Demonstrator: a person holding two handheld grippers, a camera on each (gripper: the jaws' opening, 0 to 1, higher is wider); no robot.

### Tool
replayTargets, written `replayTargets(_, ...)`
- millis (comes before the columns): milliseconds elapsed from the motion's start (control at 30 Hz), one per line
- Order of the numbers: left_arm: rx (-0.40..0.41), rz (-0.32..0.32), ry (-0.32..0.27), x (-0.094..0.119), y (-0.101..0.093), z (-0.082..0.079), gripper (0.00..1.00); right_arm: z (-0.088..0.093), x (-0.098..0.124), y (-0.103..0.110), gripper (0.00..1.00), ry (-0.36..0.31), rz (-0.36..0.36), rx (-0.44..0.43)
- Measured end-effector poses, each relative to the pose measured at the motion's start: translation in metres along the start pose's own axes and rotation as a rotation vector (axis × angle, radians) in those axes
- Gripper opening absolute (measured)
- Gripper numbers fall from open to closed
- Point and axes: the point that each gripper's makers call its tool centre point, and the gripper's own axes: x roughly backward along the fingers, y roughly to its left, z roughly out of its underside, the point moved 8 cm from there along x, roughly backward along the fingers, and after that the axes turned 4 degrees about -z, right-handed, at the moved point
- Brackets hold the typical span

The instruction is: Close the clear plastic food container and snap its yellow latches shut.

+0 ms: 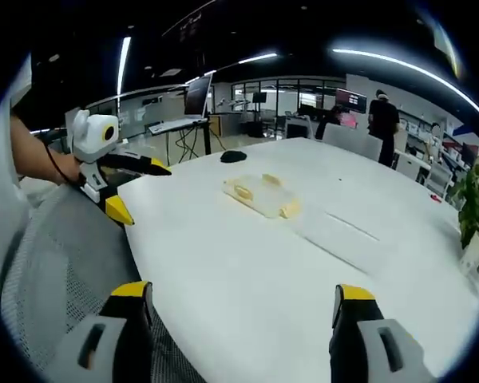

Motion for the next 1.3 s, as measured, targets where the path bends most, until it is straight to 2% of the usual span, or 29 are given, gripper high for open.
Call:
replayTargets(200, -0.004, -0.005, 0.000, 0.0003, 0.0014, 0.0005, 0.88, -0.0012, 0.0005, -0.0016, 0.93, -0.013, 0.007, -0.023)
replayTargets(833, 0.009, -0.015, 0.010, 0.0018, 0.0029, 0.0021, 0.87, -0.0011, -0.0001, 0.0002, 0.92, -0.007, 0.003, -0.012)
replayTargets(1300, 0.006, 0.007, 0.024, -0.0011, -0.0001, 0.0019, 0.87, -0.0016, 0.0019, -0.0021, 0.92, -0.012, 0.014, -0.016)
